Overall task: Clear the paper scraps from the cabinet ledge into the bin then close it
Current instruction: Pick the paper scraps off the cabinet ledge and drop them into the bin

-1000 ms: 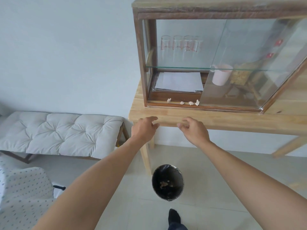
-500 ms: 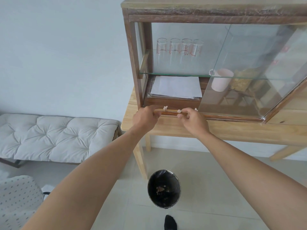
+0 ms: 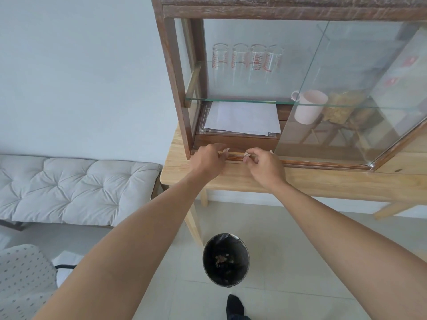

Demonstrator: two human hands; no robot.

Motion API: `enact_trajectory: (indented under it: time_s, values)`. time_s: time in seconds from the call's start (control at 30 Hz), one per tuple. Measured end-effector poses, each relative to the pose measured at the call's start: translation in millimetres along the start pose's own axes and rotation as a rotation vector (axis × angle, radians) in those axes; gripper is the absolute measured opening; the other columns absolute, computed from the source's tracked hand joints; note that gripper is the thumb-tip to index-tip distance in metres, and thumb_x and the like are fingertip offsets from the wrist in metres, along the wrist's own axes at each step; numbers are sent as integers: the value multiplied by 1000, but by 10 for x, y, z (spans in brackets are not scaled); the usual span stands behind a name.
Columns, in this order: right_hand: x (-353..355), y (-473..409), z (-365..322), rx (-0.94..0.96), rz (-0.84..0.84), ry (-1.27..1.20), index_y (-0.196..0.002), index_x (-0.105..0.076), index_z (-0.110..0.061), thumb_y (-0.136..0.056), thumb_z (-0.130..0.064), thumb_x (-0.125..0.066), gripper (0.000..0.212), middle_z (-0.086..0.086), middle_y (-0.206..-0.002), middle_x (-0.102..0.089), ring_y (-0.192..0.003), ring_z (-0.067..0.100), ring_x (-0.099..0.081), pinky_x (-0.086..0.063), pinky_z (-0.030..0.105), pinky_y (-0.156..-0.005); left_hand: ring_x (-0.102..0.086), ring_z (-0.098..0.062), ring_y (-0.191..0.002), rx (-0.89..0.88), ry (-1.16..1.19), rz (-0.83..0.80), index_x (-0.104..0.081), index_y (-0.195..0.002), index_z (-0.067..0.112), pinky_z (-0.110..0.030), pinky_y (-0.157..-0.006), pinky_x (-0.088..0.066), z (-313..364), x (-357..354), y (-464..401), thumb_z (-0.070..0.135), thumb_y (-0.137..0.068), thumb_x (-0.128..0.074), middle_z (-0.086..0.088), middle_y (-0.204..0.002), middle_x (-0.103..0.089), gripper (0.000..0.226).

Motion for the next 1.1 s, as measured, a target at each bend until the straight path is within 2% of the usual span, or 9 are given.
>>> enact_trajectory:
  time_s: [0.03, 0.07, 0.13, 0.2, 0.33, 0.47, 0.67, 0.87, 1.1]
  values:
    - [5, 3, 6, 8, 10, -8, -122, -76, -30, -100, -38, -65, 27, -17, -61, -52, -91, 27, -71, -49, 39, -100, -72, -31, -110, 1, 5, 4, -73, -133, 39, -45, -89, -59, -6, -8, -9, 48, -108, -56, 0, -110, -81, 32]
    - [11, 8, 12, 12, 22, -15, -120, -77, -30, -100, -38, -65, 25, -17, -61, -52, -88, 25, -70, -51, 36, -93, -72, -32, -107, 2, 8, 9, -74, -129, 38, -45, -87, -59, -7, -17, -14, 48, -107, -57, 0, -107, -81, 30]
    - [23, 20, 19, 10, 47, -21, -115, -78, -31, -100, -39, -66, 21, -18, -60, -54, -80, 20, -67, -44, 31, -72, -73, -32, -102, 3, 14, 25, -76, -122, 36, -45, -84, -60, -8, -32, -23, 47, -106, -59, -1, -102, -80, 25]
    - [29, 31, 20, 5, 62, -32, -110, -79, -31, -100, -38, -66, 18, -18, -59, -55, -78, 18, -66, -42, 31, -66, -73, -31, -99, 6, 14, 41, -74, -117, 34, -41, -77, -56, -11, -49, -22, 44, -106, -60, 1, -100, -80, 20]
    - [19, 71, 40, -12, 68, -72, -105, -79, -30, -99, -35, -66, 15, -13, -57, -53, -69, 19, -60, -48, 32, -81, -72, -31, -94, 3, 20, 65, -69, -115, 28, -38, -69, -47, -30, -48, 47, 41, -107, -59, 0, -96, -79, 18]
    - [18, 190, 49, -36, 81, -99, -101, -79, -31, -98, -37, -66, 14, -9, -57, -55, -65, 16, -57, -40, 30, -64, -72, -30, -91, -7, 22, 76, -70, -113, 27, -41, -73, -56, -50, 7, 178, 37, -107, -59, 1, -92, -80, 16]
    - [81, 475, 19, -49, 54, -124, -106, -78, -31, -99, -39, -65, 17, -21, -66, -60, -72, 11, -61, -44, 31, -68, -72, -27, -88, -23, 19, 94, -69, -111, 28, -44, -74, -61, -81, 114, 450, 36, -108, -58, 3, -86, -79, 13]
    - [119, 835, 20, -45, 44, -119, -108, -79, -31, -99, -43, -64, 21, -17, -61, -58, -62, 9, -58, -40, 29, -63, -73, -27, -87, -18, 17, 86, -68, -111, 30, -45, -76, -62, -155, 173, 803, 36, -108, -57, 2, -85, -79, 13]
    - [57, 1324, 49, -47, -2, -115, -106, -77, -34, -99, -46, -64, 19, -16, -65, -58, -71, 13, -61, -40, 28, -63, -72, -26, -85, -13, 29, 46, -67, -112, 30, -45, -75, -62, -303, 136, 1276, 35, -109, -56, 1, -86, -79, 13]
Point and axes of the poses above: each hand's wrist, its own y-axis away from the middle knuckle, its own x-axis out of the back of the hand, z = x × y, the point moved 4 cm from there along -y, towards the middle knuckle
